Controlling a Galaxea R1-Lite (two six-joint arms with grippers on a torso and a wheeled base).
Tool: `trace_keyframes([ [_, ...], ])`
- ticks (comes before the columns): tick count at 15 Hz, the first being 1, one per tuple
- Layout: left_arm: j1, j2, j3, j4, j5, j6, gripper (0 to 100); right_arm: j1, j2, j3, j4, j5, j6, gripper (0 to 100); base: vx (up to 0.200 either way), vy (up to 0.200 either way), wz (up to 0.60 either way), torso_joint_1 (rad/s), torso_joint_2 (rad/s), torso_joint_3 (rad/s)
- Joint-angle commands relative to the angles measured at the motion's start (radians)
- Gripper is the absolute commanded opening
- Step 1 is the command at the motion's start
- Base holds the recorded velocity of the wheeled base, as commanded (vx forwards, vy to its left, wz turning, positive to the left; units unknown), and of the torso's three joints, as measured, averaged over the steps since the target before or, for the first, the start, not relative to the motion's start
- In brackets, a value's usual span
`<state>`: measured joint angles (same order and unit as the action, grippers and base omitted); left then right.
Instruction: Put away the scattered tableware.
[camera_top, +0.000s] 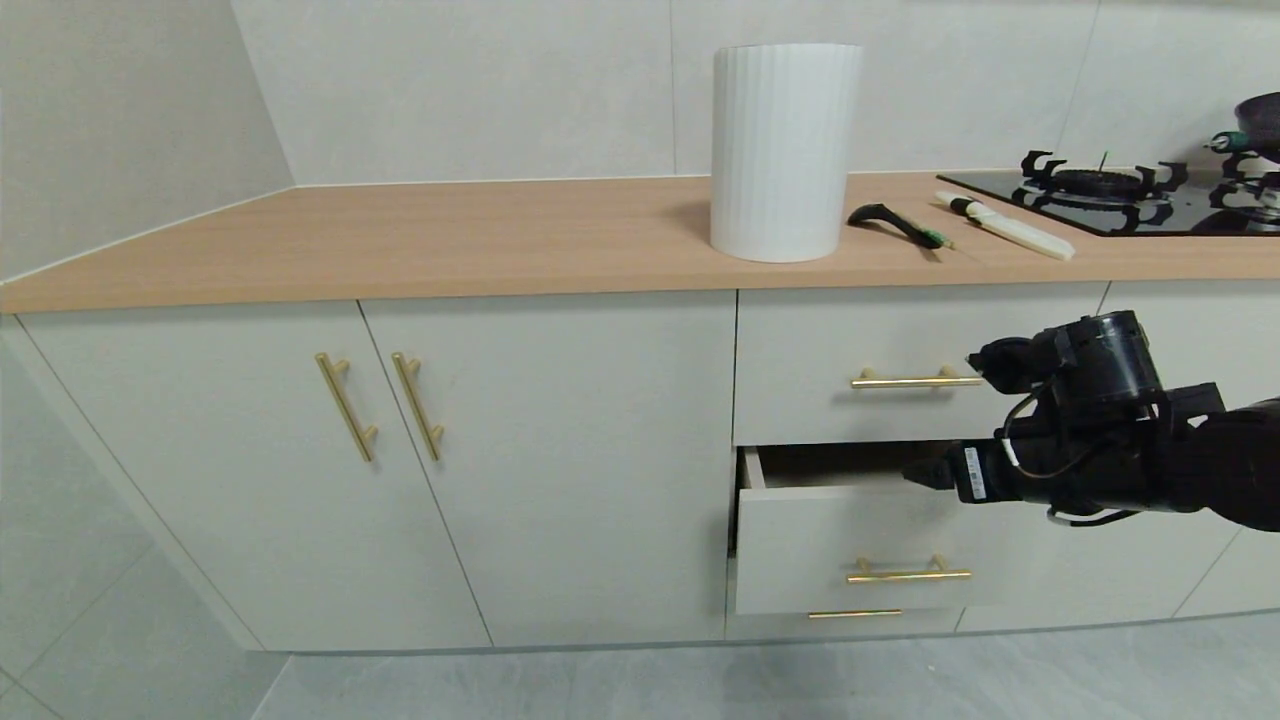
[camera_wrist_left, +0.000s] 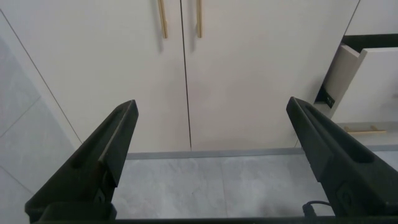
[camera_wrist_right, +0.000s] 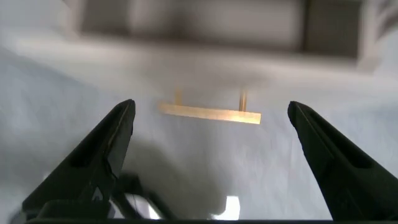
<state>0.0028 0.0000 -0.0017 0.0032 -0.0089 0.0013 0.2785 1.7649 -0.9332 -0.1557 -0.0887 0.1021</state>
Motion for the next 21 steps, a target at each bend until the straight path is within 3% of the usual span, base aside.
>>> trace_keyframes([
  [1,0.000,0.002,0.000,0.000,0.000,0.000,100,-0.004,0.027,-0.022,-0.002,0.015,-0.005,100,0.000,0.000,0.00,0.000,0.00,0.000],
  [7,0.000,0.000,0.000,0.000,0.000,0.000,100,-0.015,0.202,0.002,-0.257,0.004,0.001,100,0.000,0.000,0.00,0.000,0.00,0.000],
  [12,0.000,0.000,0.000,0.000,0.000,0.000,100,-0.012,0.295,0.004,-0.373,-0.046,0.001,100,0.000,0.000,0.00,0.000,0.00,0.000],
  [21,0.000,0.000,0.000,0.000,0.000,0.000,100,-0.012,0.343,-0.004,-0.403,-0.054,-0.004,100,0.000,0.000,0.00,0.000,0.00,0.000],
])
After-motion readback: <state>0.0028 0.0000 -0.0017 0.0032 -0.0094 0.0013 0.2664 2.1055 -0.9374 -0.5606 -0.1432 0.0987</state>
